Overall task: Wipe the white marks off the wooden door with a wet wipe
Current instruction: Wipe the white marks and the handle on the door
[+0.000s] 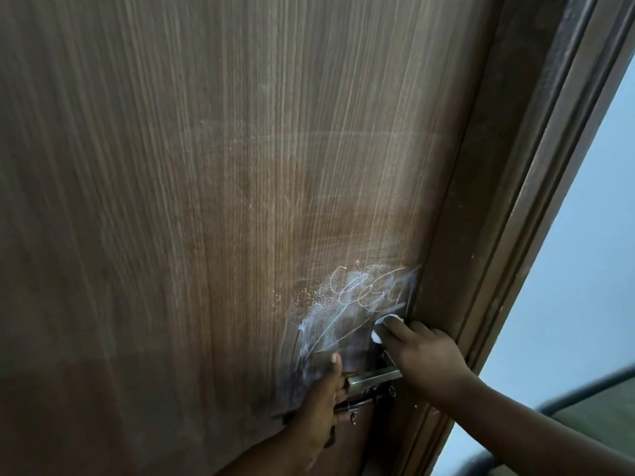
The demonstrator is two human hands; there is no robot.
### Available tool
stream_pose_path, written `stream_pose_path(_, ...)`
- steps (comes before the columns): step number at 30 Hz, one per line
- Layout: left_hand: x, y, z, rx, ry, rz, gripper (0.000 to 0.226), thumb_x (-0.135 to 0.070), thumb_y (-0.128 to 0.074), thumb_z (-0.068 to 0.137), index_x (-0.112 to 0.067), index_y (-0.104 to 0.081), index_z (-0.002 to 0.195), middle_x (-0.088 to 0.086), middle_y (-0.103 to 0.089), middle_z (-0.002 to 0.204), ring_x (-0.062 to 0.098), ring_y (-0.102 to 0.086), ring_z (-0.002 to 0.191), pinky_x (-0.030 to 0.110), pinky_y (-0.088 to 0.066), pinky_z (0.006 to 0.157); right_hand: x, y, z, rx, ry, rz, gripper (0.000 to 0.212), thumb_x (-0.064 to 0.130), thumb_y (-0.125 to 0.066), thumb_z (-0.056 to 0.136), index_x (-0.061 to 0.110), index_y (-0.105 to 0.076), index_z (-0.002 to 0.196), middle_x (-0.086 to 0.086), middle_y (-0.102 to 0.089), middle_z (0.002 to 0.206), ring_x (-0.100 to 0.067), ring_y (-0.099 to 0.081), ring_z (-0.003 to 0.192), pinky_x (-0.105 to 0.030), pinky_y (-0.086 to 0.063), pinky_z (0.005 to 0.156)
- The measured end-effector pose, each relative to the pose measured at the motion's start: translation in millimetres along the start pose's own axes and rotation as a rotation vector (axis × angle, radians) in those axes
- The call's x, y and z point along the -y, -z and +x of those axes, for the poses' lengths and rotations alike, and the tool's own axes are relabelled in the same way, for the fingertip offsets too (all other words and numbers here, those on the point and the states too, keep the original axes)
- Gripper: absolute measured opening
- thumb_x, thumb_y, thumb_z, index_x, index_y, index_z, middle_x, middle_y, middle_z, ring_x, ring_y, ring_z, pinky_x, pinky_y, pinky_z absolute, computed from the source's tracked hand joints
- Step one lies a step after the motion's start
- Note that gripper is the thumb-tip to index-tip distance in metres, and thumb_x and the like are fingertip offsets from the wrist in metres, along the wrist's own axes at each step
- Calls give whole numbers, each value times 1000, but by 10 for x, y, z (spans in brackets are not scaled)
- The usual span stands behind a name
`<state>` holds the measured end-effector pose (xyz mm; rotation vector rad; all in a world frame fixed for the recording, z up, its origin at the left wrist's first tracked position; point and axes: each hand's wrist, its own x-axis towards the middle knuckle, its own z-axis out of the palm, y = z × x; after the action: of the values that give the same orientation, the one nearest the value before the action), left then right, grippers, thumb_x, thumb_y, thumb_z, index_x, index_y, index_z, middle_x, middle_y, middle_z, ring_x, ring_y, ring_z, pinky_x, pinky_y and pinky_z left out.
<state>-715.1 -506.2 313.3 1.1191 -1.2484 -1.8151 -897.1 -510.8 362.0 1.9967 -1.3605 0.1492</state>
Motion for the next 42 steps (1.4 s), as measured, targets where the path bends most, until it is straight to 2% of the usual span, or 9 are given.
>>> stream_pose_path(6, -70, -21, -94, 12, -2, -17, 119, -93, -30, 51, -14, -47, 138, 4, -45, 145, 21, -42, 135, 32, -42, 95, 19, -48, -15, 134, 210, -123, 37, 22, -43, 71, 22, -74, 90, 0, -69, 80, -23, -60, 52, -28, -46, 40)
stream_pose_path(9, -34, -15, -69, 3, -23, -30, 80, -70, -23, 84, -15, -48, 138, 7, -45, 148, 19, -41, 135, 33, -40, 100, 23, -13, 59, 292, 222, -127, 27, 26, -52, 78, 30, -73, 93, 4, -72, 92, -22, -64, 53, -26, -49, 38)
stream_pose_path(11, 7, -3, -43, -16, -34, -35, 64, -56, -19, 96, -16, -44, 139, 8, -42, 149, 18, -41, 134, 33, -40, 100, 6, 36, 184, 535, 239, -37, 38, 21, -60, 84, 35, -60, 119, 6, -65, 120, -26, -69, 79, -33, -55, 56)
stream_pose_path(14, 30, -19, -9, -26, -41, -39, 62, -53, -18, 98, -16, -38, 143, 6, -41, 149, 16, -44, 130, 34, -40, 101, 61, 150, 411, 768, 229, -41, 45, 12, -47, 94, 30, -44, 135, -4, -63, 123, -30, -61, 108, -44, -54, 81)
stream_pose_path(21, 36, -87, -1, -46, -52, -112, 72, -78, -25, 77, -29, -42, 127, 2, -46, 144, 9, -47, 115, 21, -45, 80, 296, 169, 651, 1067, 374, -286, 32, 19, -45, 98, 21, -57, 128, -2, -53, 138, -29, -49, 125, -48, -46, 96)
stream_pose_path(28, 105, -96, 70, -95, -67, -149, 78, -72, -28, 83, -20, -37, 140, 2, -44, 146, 16, -44, 129, 29, -44, 92, 244, 121, 621, 968, 362, -280, 28, 17, -47, 96, 20, -62, 120, -4, -59, 130, -30, -54, 117, -45, -49, 88)
stream_pose_path(35, 132, -116, 47, -148, -73, -149, 57, -49, -21, 99, -17, -38, 143, 10, -38, 151, 22, -39, 137, 30, -45, 86, 8, 25, 221, 542, 149, 29, 31, 12, -53, 88, 22, -59, 117, -7, -68, 106, -32, -67, 91, -36, -47, 63)
stream_pose_path(39, 121, -111, 57, -125, -50, -132, 61, -52, -21, 97, -14, -48, 136, 10, -45, 148, 22, -42, 136, 36, -40, 98, 12, 28, -67, 235, -35, 150, 39, 23, -86, 48, 26, -73, 85, -3, -72, 77, -25, -62, 42, -25, -46, 31)
stream_pose_path(42, 106, -124, 90, -134, -17, -143, 63, -54, -23, 96, -10, -49, 133, 11, -44, 149, 25, -40, 138, 38, -37, 102, 85, -71, -129, 114, -197, 237, 48, 21, -88, 49, 23, -73, 95, -6, -72, 92, -26, -62, 42, -25, -46, 31)
